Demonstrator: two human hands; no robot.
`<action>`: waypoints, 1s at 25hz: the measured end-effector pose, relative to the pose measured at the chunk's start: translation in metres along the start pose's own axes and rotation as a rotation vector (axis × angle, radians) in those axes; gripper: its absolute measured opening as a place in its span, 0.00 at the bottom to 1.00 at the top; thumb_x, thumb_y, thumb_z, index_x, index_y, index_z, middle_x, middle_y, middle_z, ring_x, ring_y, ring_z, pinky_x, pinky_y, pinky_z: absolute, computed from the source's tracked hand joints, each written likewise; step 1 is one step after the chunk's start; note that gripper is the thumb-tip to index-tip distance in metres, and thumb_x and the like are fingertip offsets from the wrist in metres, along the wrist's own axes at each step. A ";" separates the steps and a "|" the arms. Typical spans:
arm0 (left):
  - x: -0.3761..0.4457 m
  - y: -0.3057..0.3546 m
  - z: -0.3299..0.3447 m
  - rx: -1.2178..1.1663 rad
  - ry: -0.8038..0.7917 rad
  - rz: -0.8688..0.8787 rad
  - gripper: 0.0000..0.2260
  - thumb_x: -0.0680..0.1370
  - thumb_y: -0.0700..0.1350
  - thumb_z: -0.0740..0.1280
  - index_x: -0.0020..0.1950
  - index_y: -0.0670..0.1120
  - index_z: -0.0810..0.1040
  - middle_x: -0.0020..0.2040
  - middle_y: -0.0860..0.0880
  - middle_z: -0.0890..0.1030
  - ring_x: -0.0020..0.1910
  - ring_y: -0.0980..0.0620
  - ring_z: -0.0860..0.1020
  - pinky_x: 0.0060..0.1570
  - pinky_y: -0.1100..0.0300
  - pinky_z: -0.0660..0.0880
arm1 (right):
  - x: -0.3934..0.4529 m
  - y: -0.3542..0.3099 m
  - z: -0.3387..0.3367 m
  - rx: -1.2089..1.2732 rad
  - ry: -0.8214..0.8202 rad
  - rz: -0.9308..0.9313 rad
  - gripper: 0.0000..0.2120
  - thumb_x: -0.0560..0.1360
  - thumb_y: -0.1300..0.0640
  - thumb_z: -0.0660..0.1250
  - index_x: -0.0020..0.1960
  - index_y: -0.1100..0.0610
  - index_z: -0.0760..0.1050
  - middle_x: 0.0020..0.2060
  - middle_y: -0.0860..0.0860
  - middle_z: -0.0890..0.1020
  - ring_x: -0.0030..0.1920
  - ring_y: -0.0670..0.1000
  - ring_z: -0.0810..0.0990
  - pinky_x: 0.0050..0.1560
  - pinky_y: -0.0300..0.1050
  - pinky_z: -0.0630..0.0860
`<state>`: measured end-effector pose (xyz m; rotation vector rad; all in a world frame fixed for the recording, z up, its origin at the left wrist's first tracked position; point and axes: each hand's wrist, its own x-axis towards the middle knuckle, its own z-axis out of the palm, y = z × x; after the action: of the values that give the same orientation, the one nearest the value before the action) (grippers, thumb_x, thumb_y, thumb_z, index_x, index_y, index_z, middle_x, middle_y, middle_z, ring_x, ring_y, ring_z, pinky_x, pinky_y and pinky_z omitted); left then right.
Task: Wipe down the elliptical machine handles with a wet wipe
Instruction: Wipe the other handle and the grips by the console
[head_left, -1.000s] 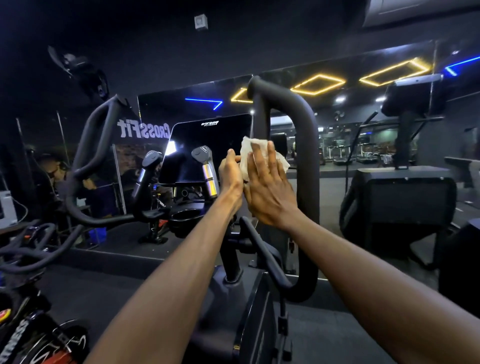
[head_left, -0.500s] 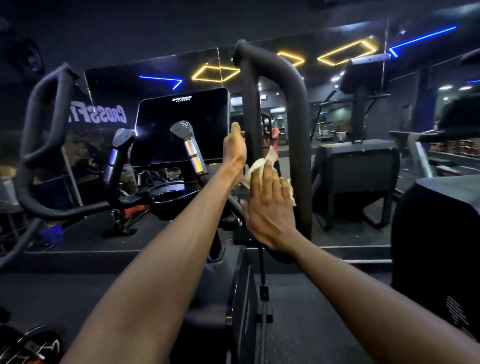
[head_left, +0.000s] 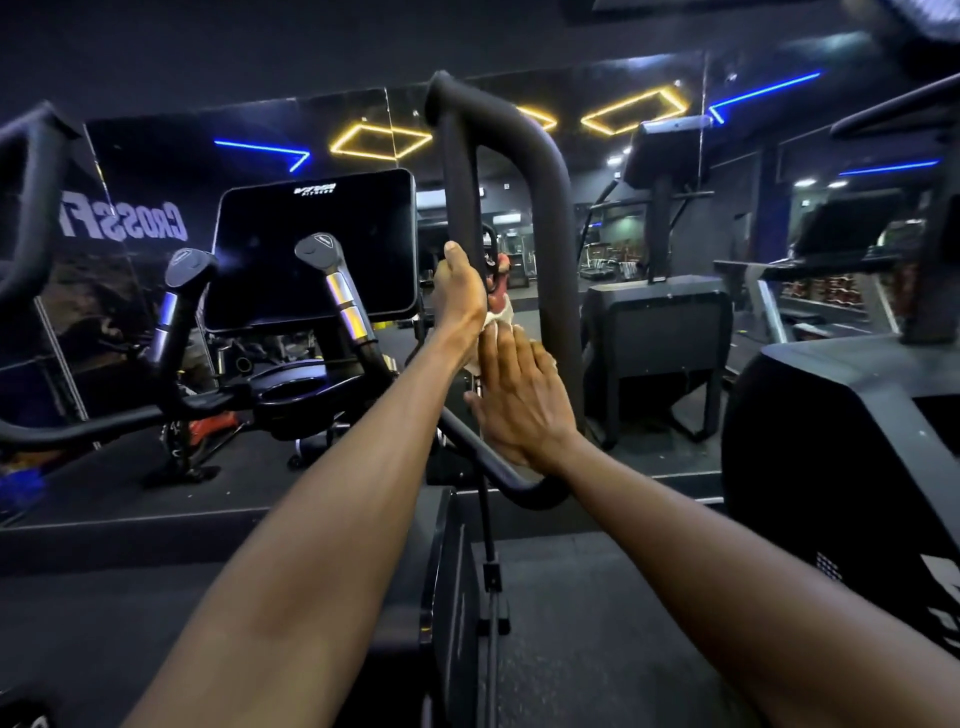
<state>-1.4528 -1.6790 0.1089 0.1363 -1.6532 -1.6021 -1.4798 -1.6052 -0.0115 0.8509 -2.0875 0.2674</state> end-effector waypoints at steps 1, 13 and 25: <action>-0.003 -0.001 0.001 0.050 0.023 0.025 0.22 0.85 0.53 0.46 0.41 0.48 0.74 0.31 0.52 0.78 0.34 0.51 0.77 0.43 0.52 0.77 | -0.005 0.002 -0.001 -0.005 -0.011 -0.028 0.39 0.79 0.42 0.56 0.78 0.67 0.50 0.75 0.66 0.62 0.74 0.64 0.63 0.74 0.58 0.62; 0.010 -0.028 0.016 0.240 0.267 0.237 0.21 0.85 0.53 0.45 0.41 0.47 0.70 0.33 0.50 0.76 0.35 0.47 0.78 0.38 0.56 0.68 | 0.013 0.067 -0.045 0.457 0.349 0.068 0.22 0.81 0.67 0.57 0.74 0.67 0.65 0.75 0.65 0.64 0.77 0.62 0.60 0.77 0.50 0.58; 0.015 -0.035 0.014 0.240 0.254 0.273 0.19 0.84 0.54 0.46 0.42 0.47 0.69 0.32 0.50 0.74 0.32 0.49 0.76 0.34 0.55 0.72 | -0.057 0.041 0.019 0.423 0.325 0.092 0.28 0.77 0.68 0.54 0.77 0.63 0.61 0.78 0.61 0.55 0.76 0.68 0.58 0.70 0.63 0.67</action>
<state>-1.4866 -1.6833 0.0870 0.2175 -1.5824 -1.1318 -1.4955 -1.5566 -0.0632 0.8859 -1.7896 0.8622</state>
